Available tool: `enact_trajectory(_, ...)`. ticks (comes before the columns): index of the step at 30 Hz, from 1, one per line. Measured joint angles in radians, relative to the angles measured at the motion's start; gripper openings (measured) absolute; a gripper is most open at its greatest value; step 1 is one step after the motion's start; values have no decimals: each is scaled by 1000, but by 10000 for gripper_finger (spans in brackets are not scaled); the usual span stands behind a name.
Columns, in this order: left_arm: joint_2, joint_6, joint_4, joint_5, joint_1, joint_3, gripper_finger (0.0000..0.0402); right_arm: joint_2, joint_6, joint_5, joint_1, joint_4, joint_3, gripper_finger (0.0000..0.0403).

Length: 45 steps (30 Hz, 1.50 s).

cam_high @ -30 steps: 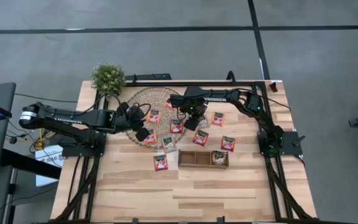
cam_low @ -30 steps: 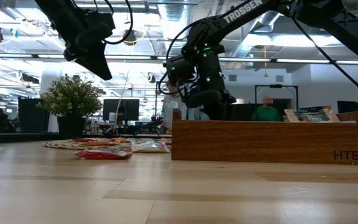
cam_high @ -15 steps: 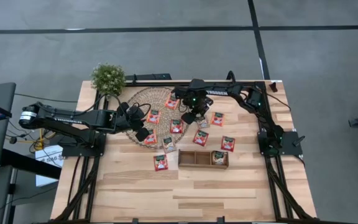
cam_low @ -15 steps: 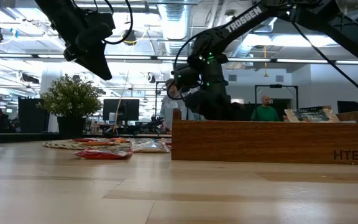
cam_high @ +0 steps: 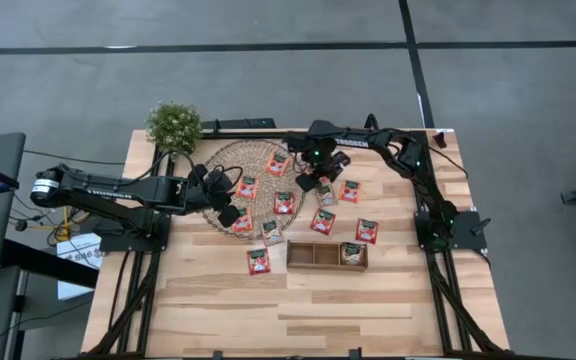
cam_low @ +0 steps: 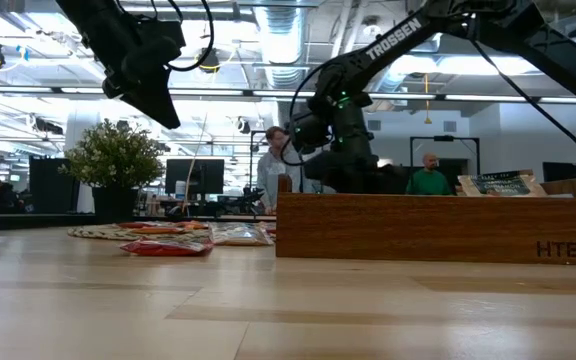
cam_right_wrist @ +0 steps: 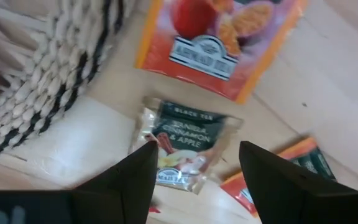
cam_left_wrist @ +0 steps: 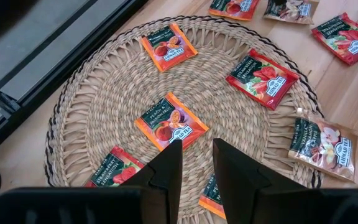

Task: Pick & Place Tea
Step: Put the top brown tea bag into the right slot of the wooden organizer

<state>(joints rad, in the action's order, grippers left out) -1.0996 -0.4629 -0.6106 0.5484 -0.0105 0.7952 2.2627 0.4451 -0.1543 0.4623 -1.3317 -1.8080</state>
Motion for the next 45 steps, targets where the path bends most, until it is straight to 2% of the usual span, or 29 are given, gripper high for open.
enact_trajectory(4,0,0,0,0,0,0,82,0,29,-9,9,-17,0,221)
enact_trajectory(12,0,2,0,0,0,0,82,0,58,-162,27,-38,0,221)
enact_trajectory(20,0,4,0,0,0,0,82,17,122,-193,73,-27,-3,221)
enact_trajectory(24,0,3,0,0,0,0,82,63,126,-322,76,10,-1,221)
enact_trajectory(27,0,2,1,0,0,0,82,102,129,-368,62,26,-2,221)
enact_trajectory(30,0,1,1,0,0,0,82,91,137,-363,54,76,-8,221)
enact_trajectory(38,0,2,0,0,0,0,82,96,140,-318,49,56,-5,218)
enact_trajectory(45,0,2,1,0,0,0,82,95,141,-291,42,53,-6,173)
